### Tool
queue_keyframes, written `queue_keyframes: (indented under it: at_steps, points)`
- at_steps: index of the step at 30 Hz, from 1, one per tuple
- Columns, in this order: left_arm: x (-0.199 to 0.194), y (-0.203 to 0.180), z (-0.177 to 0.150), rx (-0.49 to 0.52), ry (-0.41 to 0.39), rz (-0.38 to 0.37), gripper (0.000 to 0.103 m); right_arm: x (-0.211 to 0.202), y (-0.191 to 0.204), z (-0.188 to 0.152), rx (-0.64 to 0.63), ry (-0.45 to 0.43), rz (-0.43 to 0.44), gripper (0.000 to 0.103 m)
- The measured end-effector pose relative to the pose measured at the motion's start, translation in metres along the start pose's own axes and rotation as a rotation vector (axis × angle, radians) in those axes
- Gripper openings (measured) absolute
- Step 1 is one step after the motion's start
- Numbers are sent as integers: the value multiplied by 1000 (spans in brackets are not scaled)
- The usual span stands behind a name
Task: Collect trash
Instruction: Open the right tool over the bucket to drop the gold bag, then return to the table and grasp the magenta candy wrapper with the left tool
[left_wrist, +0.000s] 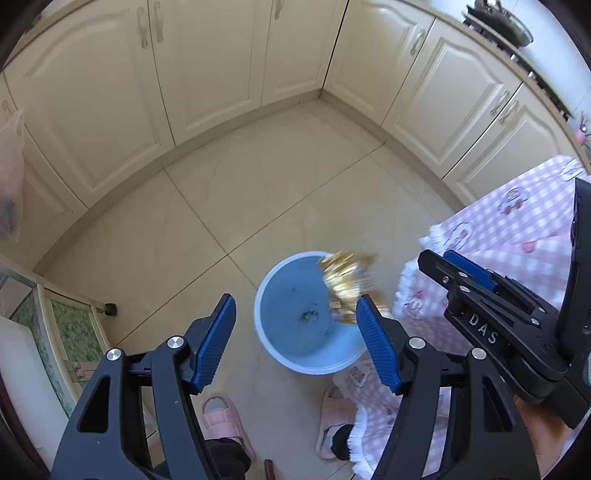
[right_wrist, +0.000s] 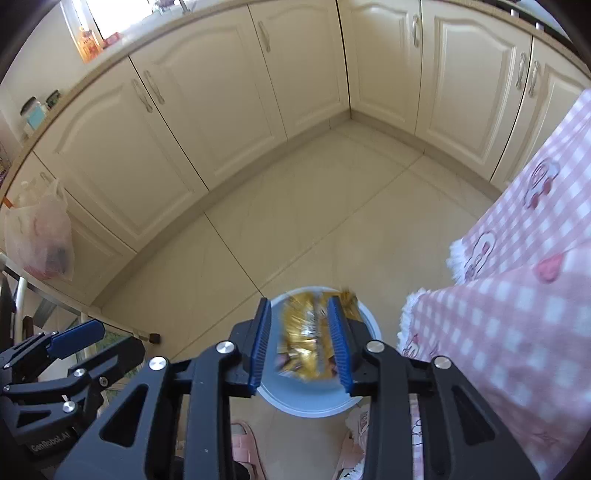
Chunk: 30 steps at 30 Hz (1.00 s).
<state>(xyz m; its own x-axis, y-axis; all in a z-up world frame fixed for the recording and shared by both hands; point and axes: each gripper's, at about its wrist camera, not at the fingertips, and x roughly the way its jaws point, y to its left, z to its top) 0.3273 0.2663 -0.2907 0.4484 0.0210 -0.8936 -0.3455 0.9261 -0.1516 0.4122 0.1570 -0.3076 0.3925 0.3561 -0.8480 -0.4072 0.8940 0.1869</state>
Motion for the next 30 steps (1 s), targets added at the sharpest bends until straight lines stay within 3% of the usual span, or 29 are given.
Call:
queue_keyframes:
  at_steps: [6, 13, 23, 30]
  points:
    - [-48, -16, -5, 28, -72, -28, 65, -61, -4, -1, -8, -92, -37, 32]
    - [-116, -57, -16, 98, -192, -93, 73, -168, -26, -18, 10, -263, -92, 32]
    - [-177, -181, -45, 303, -279, -258, 74, -304, -113, -69, 135, -458, -234, 40]
    - [-183, -264, -61, 455, -278, -326, 74, -352, -194, -103, 267, -502, -348, 41]
